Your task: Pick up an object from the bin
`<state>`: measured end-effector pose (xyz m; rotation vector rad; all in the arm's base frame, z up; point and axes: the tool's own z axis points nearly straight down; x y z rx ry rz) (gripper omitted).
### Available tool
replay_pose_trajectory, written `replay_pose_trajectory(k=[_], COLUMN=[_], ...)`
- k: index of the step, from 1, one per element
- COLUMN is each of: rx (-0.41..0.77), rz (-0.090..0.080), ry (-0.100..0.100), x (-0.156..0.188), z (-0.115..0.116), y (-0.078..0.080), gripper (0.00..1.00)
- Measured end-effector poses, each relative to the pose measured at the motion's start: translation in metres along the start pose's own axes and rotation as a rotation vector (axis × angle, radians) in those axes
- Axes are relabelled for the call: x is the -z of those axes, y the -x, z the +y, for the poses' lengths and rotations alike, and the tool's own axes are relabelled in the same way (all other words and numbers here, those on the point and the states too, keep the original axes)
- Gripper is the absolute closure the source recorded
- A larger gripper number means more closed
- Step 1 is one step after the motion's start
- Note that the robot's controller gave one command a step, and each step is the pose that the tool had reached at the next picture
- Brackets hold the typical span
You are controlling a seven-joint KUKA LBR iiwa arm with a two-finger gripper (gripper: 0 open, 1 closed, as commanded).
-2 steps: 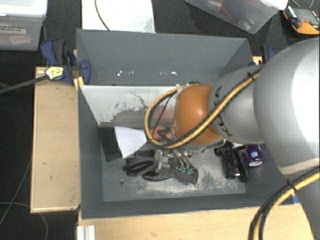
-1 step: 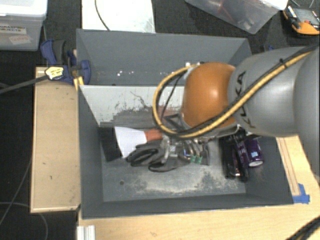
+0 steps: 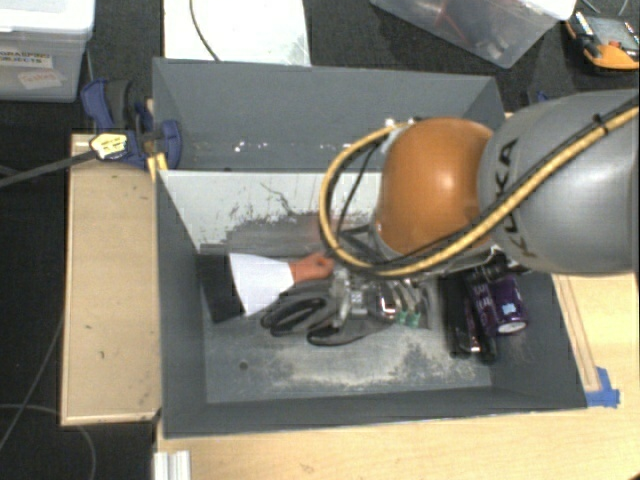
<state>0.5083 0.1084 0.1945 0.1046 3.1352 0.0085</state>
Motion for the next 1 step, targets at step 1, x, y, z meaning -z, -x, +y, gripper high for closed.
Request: replay_pose_trajectory(k=[1], rx=[-0.009], rz=[-0.007], ry=[0.001], x=[-0.0078], z=[0.0044], y=[0.0021], gripper=[1.0])
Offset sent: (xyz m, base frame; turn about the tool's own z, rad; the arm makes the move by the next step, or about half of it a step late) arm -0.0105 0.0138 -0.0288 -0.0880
